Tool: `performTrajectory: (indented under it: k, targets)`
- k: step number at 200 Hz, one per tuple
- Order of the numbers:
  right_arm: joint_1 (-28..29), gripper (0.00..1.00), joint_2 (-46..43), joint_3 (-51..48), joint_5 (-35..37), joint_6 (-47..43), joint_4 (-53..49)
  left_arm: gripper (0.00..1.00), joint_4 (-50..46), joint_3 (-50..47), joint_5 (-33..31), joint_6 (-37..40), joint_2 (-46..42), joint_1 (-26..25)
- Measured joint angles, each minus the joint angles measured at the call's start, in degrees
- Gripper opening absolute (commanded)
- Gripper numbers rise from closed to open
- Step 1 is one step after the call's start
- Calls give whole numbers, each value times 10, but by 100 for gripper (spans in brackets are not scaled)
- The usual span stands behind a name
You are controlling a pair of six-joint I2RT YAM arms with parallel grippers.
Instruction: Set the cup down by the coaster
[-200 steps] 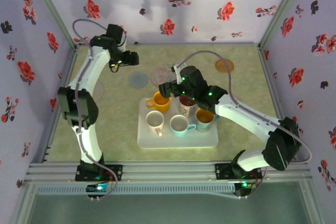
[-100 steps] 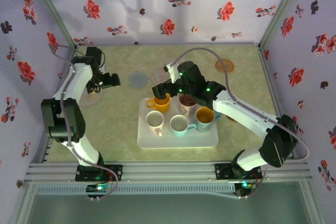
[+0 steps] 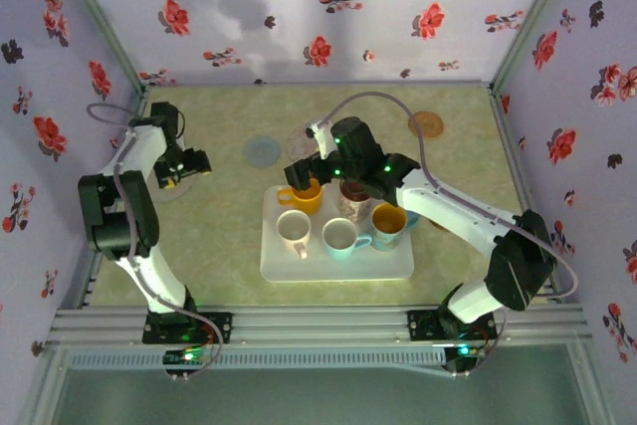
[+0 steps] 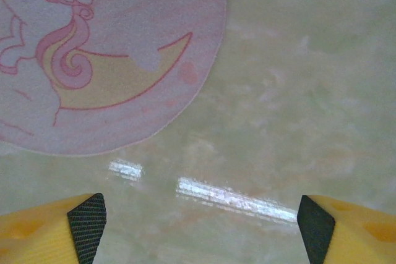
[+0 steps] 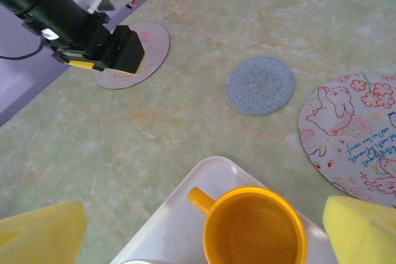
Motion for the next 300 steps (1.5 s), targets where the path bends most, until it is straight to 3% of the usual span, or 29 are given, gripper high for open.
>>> performTrajectory:
  k: [89,198,260,300]
  targets:
    - [0,99,20,0,13,6,0,73,23,60,-12,6,114,7]
    - [0,99,30,15,18,6,-9,61,12,125,-54,21,176,12]
    - [0,99,33,19,26,5,-17,36,14,126,-56,15,177,13]
    - [0,99,42,26,27,5,-23,11,14,123,-61,2,177,21]
